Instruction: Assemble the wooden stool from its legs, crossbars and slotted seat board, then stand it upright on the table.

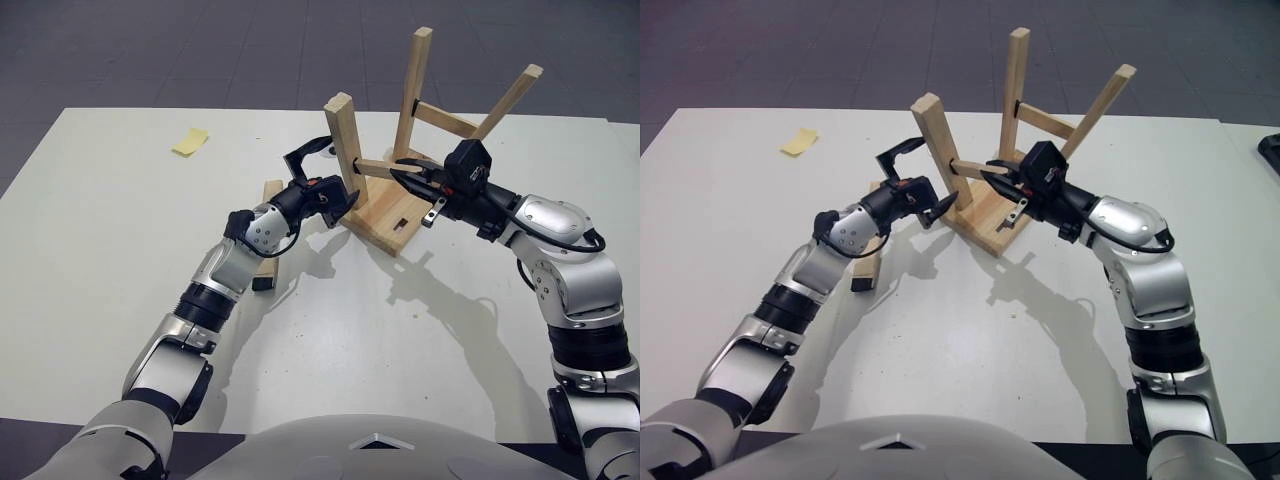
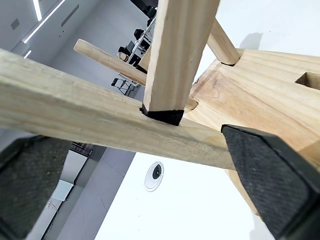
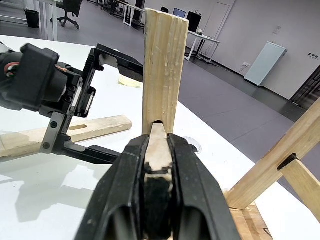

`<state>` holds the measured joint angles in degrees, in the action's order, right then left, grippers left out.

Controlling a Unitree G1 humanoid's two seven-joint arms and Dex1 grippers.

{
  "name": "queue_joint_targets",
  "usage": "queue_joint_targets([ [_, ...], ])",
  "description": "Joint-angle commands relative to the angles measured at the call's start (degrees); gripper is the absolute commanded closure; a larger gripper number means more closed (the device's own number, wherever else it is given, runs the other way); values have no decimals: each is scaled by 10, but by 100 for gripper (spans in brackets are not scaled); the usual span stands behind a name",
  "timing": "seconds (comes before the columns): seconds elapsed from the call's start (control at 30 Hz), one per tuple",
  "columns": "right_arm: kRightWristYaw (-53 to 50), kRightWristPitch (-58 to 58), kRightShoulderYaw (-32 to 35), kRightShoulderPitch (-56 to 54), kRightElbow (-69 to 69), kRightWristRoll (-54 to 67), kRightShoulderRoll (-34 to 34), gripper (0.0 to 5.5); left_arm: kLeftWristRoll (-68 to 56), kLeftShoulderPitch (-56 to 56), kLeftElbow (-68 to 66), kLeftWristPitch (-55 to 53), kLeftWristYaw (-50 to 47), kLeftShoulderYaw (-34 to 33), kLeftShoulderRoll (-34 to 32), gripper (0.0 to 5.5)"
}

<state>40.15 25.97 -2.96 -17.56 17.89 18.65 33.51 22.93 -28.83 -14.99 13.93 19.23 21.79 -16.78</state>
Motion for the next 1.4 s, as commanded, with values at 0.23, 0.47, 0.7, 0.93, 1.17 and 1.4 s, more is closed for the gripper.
queue_joint_targets([
  [0.23,4,20,-30,15,-34,-31,2,383,-1,-23,12,41,14,13,11,10],
  [0.47,6,20,-22,19,-32,-34,5,277,-8,-16,13,41,27,9,5,10],
  [0.7,16,30,2,34,-3,-22,22,165,-15,-9,12,42,46,5,-9,10],
  [0.93,30,43,38,45,28,0,42,51,-23,11,23,28,65,-1,-15,10],
  [1.17,70,67,122,76,73,69,86,13,-54,65,108,-34,92,-34,-41,10],
  [1.4,72,136,287,113,144,241,101,13,-93,174,304,-264,111,-115,-62,10],
])
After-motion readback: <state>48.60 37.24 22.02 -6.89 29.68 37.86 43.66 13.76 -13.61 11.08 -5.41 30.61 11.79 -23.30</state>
